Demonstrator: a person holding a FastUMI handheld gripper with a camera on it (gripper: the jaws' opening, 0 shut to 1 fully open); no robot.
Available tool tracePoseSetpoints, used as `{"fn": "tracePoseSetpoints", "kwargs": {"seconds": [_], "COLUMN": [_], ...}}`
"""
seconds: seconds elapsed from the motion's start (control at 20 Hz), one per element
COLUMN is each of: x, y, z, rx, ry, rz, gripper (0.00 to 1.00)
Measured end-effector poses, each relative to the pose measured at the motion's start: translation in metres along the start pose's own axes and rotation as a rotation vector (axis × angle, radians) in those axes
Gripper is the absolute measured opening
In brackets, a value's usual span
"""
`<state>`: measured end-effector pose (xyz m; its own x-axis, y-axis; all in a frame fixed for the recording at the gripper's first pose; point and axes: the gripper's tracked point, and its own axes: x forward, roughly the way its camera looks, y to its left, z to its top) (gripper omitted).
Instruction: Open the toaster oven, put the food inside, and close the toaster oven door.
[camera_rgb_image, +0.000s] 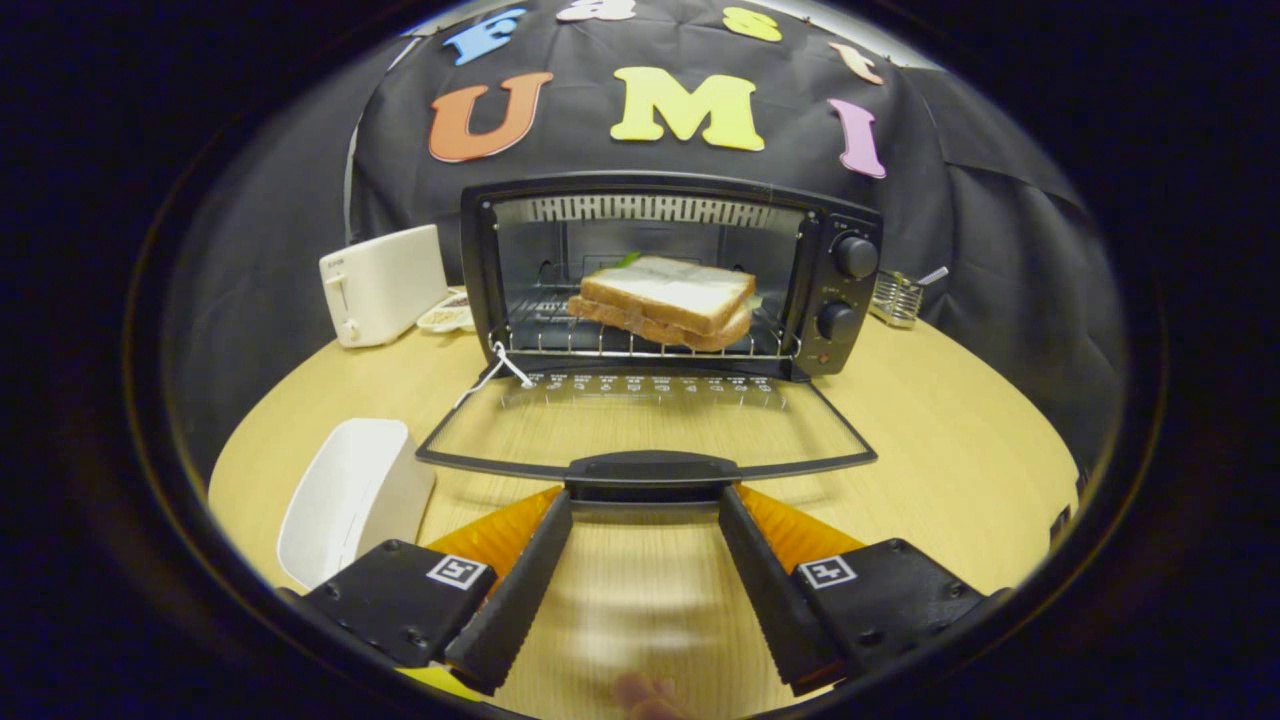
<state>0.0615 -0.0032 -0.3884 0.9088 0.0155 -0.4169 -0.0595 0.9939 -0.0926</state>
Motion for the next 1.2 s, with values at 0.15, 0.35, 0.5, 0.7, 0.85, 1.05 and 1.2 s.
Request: {"fn": "tracePoseSetpoints", "kwargs": {"seconds": [0.15, 0.35, 0.5, 0.7, 0.85, 1.05, 1.2], "x": [-0.002, -0.013, -0.018, -0.024, -0.026, -0.02, -0.007], "y": [0.001, 0.001, 0.002, 0.003, 0.003, 0.003, 0.011], "z": [0.007, 0.026, 0.049, 0.071, 0.092, 0.13, 0.157], "rx": [-0.001, -0.012, -0.042, -0.063, -0.059, -0.045, -0.039], "ry": [-0.021, -0.079, -0.144, -0.201, -0.254, -0.337, -0.348], "rz": [0.001, 0.003, -0.002, -0.005, 0.001, -0.02, 0.002], "gripper": [0.98, 0.98, 0.98, 0.98, 0.98, 0.98, 0.98]}}
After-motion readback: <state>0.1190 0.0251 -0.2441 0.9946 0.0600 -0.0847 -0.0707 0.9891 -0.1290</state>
